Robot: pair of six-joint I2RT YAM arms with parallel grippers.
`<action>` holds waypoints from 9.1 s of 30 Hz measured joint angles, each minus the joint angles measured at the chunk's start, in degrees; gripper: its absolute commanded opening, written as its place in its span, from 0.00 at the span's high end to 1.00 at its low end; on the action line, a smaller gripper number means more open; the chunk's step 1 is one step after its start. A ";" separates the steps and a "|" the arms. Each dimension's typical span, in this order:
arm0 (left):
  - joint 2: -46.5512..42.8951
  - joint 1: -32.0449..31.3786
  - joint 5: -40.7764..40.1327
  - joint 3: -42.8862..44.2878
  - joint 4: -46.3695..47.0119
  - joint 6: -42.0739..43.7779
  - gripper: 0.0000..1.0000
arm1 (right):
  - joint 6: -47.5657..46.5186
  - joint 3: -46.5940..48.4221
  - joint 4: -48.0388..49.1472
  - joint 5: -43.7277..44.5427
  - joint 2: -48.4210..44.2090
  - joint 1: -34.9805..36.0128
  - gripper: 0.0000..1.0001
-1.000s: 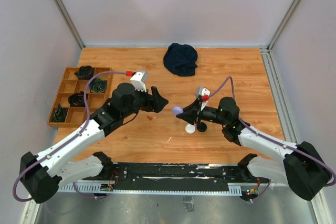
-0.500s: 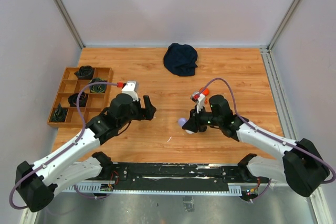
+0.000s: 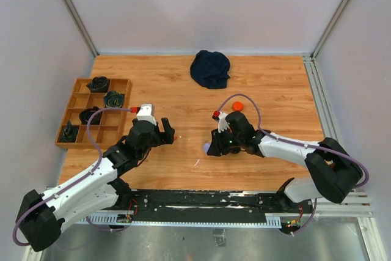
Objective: Insert the wireless bluetooth earbuds into the charging case
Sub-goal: Place the charging case at the center of the board, then pick up the charging case at the center of the board.
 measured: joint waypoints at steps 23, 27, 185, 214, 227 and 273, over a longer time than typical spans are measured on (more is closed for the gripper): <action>0.42 0.00 -0.33 -6.05 9.73 1.57 0.09 | 4.46 4.24 -8.68 8.15 3.87 3.39 0.58; -0.59 0.00 0.00 -6.43 9.97 1.57 0.09 | 4.39 4.50 -11.87 9.62 -0.04 3.41 0.50; 10.99 2.32 46.12 6.54 17.97 -5.29 0.90 | -78.18 28.65 -31.98 10.49 -6.84 14.99 0.32; -11.65 2.54 39.47 -12.46 46.40 3.28 0.92 | -11.13 1.77 26.60 -15.50 -15.50 -5.66 0.47; -7.63 2.54 39.65 -14.51 60.39 -0.57 0.92 | 7.74 -2.23 58.23 -17.46 -7.96 -2.36 0.51; -1.33 0.24 41.70 -16.37 77.77 -0.68 0.93 | 14.14 -1.25 72.98 -20.87 -2.19 1.86 0.70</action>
